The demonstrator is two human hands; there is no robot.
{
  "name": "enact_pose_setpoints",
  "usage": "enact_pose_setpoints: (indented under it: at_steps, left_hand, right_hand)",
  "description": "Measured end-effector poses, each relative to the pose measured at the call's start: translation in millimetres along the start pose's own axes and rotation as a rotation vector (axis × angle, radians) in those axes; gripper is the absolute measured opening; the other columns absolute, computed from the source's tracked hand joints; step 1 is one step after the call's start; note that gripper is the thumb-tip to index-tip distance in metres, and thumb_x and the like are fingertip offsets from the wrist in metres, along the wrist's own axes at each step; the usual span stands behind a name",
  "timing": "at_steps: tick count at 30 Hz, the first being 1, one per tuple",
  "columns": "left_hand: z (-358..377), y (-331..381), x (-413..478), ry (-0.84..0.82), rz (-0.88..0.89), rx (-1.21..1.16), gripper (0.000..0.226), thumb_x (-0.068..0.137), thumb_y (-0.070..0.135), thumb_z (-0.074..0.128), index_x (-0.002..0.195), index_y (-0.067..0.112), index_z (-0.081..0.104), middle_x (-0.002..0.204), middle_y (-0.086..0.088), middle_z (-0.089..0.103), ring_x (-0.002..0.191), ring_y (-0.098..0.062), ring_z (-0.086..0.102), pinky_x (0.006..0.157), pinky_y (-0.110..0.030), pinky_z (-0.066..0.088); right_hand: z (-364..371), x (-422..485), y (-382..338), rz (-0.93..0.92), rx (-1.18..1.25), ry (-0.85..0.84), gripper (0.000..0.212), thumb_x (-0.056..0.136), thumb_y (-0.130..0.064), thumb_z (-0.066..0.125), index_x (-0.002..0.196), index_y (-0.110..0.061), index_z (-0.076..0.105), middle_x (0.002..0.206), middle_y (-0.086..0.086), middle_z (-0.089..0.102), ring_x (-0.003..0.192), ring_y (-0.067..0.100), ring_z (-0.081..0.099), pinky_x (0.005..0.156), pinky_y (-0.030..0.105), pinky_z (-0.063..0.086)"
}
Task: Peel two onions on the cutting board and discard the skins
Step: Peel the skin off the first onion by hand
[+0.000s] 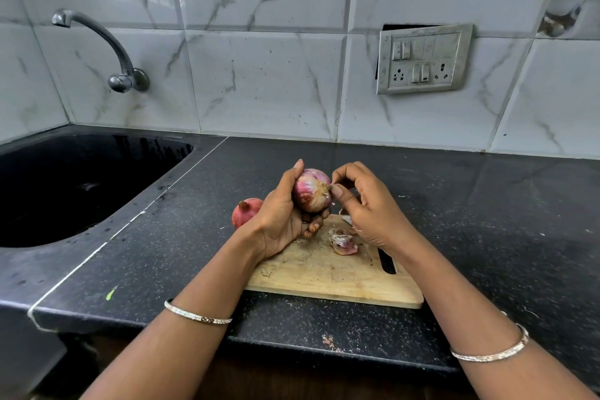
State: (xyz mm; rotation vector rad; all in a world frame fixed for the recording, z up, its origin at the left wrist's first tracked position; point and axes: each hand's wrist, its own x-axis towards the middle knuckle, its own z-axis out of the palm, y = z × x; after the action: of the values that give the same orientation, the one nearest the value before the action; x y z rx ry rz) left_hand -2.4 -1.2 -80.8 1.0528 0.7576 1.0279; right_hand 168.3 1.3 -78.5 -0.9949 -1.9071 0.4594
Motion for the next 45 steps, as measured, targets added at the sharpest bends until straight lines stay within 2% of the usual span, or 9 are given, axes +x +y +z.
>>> enact_pose_setpoints:
  at_steps: [5, 9, 13, 23, 26, 31, 39, 43, 45]
  left_hand:
    - [-2.4, 1.0, 1.8, 0.005, 0.03, -0.037, 0.069, 0.1, 0.066, 0.035, 0.108, 0.003, 0.062, 0.077, -0.016, 0.059, 0.047, -0.014, 0.052, 0.04, -0.022, 0.043]
    - [-3.2, 0.8, 3.6, 0.014, 0.038, -0.059, 0.07, 0.099, 0.065, 0.037, 0.112, 0.001, 0.062, 0.078, -0.016, 0.06, 0.047, -0.015, 0.052, 0.04, -0.022, 0.044]
    - [-3.0, 0.5, 3.6, 0.009, 0.044, -0.068, 0.068, 0.1, 0.064, 0.038, 0.119, 0.002, 0.061, 0.085, -0.014, 0.062, 0.048, -0.013, 0.052, 0.039, -0.023, 0.044]
    - [-2.2, -0.5, 2.3, -0.014, 0.015, 0.01, 0.069, 0.1, 0.066, 0.035, 0.108, 0.004, 0.063, 0.076, -0.015, 0.059, 0.051, -0.015, 0.051, 0.042, -0.023, 0.042]
    - [-1.1, -0.5, 1.7, -0.016, 0.019, 0.033, 0.067, 0.1, 0.066, 0.034, 0.103, 0.005, 0.063, 0.075, -0.015, 0.058, 0.051, -0.016, 0.05, 0.042, -0.024, 0.041]
    - [-0.4, -0.8, 0.8, -0.02, 0.019, 0.045, 0.063, 0.101, 0.064, 0.036, 0.103, 0.007, 0.062, 0.075, -0.015, 0.058, 0.051, -0.018, 0.052, 0.042, -0.024, 0.042]
    - [0.9, -1.0, -0.1, -0.007, 0.013, 0.028, 0.063, 0.101, 0.064, 0.037, 0.106, 0.006, 0.062, 0.077, -0.017, 0.059, 0.051, -0.016, 0.054, 0.043, -0.024, 0.044]
    - [2.4, -0.5, -0.9, 0.005, 0.016, 0.004, 0.061, 0.102, 0.061, 0.038, 0.108, 0.006, 0.063, 0.079, -0.017, 0.06, 0.053, -0.016, 0.055, 0.044, -0.025, 0.046]
    - [3.1, -0.8, -0.8, 0.009, 0.019, 0.005, 0.061, 0.101, 0.061, 0.038, 0.11, 0.006, 0.063, 0.08, -0.016, 0.063, 0.056, -0.016, 0.056, 0.047, -0.026, 0.047]
  right_hand:
    - [-3.4, -2.4, -5.3, -0.031, 0.03, 0.023, 0.01, 0.093, -0.008, 0.068, 0.093, -0.017, 0.064, 0.101, -0.004, 0.056, 0.097, 0.009, 0.058, 0.088, 0.023, 0.047]
    - [-4.9, -3.6, -6.8, -0.001, 0.117, 0.087, 0.018, 0.086, -0.011, 0.075, 0.099, -0.016, 0.064, 0.097, -0.007, 0.067, 0.094, 0.01, 0.066, 0.079, 0.036, 0.058]
    - [-3.9, -1.0, -6.5, -0.01, 0.107, 0.083, 0.025, 0.085, -0.022, 0.082, 0.104, -0.02, 0.067, 0.102, -0.006, 0.07, 0.096, 0.012, 0.068, 0.084, 0.037, 0.057]
    - [-1.9, -0.4, -2.6, 0.038, 0.109, 0.106, 0.011, 0.086, -0.015, 0.08, 0.092, -0.021, 0.072, 0.095, -0.008, 0.066, 0.087, 0.013, 0.066, 0.088, 0.051, 0.054]
    - [-2.3, -0.5, -2.3, 0.048, 0.103, 0.103, 0.01, 0.088, -0.013, 0.077, 0.089, -0.021, 0.071, 0.093, -0.007, 0.066, 0.087, 0.016, 0.065, 0.087, 0.049, 0.054]
    - [-2.4, -0.7, -1.8, 0.036, 0.063, 0.05, 0.01, 0.093, -0.008, 0.07, 0.092, -0.017, 0.067, 0.094, -0.003, 0.061, 0.089, 0.019, 0.06, 0.08, 0.029, 0.049]
    - [-1.2, -0.3, -2.1, 0.011, -0.001, -0.016, 0.012, 0.099, -0.007, 0.06, 0.095, -0.018, 0.058, 0.098, -0.008, 0.051, 0.092, 0.009, 0.054, 0.083, 0.025, 0.045]
    - [-0.8, -0.4, -0.6, 0.004, -0.024, -0.034, 0.013, 0.1, -0.006, 0.056, 0.095, -0.018, 0.055, 0.099, -0.007, 0.048, 0.089, 0.007, 0.052, 0.082, 0.028, 0.048]
    - [-0.4, -0.7, -0.9, 0.001, -0.024, -0.031, 0.012, 0.101, -0.004, 0.055, 0.096, -0.015, 0.054, 0.1, -0.006, 0.047, 0.086, 0.005, 0.052, 0.078, 0.022, 0.049]
